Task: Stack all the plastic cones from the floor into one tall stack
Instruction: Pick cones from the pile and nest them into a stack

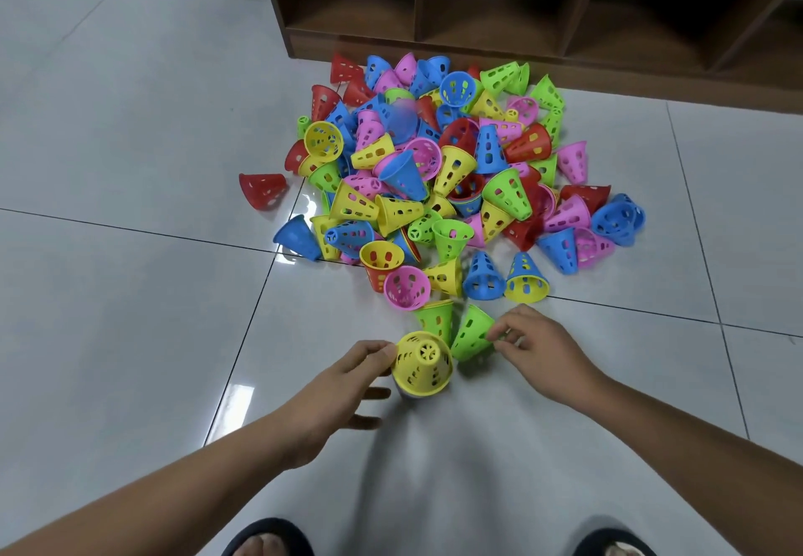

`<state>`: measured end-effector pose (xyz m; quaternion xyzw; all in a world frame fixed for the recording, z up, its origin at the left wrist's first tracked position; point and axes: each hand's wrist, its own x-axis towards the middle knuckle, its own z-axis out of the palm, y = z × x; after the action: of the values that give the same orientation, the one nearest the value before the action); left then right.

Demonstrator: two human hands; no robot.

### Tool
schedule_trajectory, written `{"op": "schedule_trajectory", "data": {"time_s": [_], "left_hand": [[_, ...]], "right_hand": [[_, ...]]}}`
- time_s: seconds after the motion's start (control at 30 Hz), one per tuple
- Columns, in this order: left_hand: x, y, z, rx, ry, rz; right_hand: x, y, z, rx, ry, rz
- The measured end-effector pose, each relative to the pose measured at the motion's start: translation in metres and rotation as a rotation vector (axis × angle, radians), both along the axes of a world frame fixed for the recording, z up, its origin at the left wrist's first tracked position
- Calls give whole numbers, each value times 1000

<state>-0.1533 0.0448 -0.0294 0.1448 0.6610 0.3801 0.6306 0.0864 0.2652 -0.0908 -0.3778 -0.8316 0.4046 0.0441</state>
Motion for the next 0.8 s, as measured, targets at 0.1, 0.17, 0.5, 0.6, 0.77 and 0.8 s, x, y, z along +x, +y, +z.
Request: {"op": "schedule_trajectory", "data": {"time_s": [0.1, 0.17, 0.5, 0.6, 0.77, 0.8], "left_hand": [[6, 1, -5, -54, -77, 6], [9, 3, -8, -62, -95, 25], [40, 33, -20, -49, -98, -49], [58, 44, -21, -54, -105, -96], [88, 60, -24, -37, -91, -172], [93, 64, -25, -34, -89, -183]], "right_hand": [[12, -8, -2, -89, -19, -65], [18, -13, -1, -145, -13, -107], [41, -68, 21, -461, 80, -462], [46, -93, 34, -899, 190, -687], [59, -110, 52, -1353, 301, -881], [63, -109, 53, -1409, 346, -907]]}}
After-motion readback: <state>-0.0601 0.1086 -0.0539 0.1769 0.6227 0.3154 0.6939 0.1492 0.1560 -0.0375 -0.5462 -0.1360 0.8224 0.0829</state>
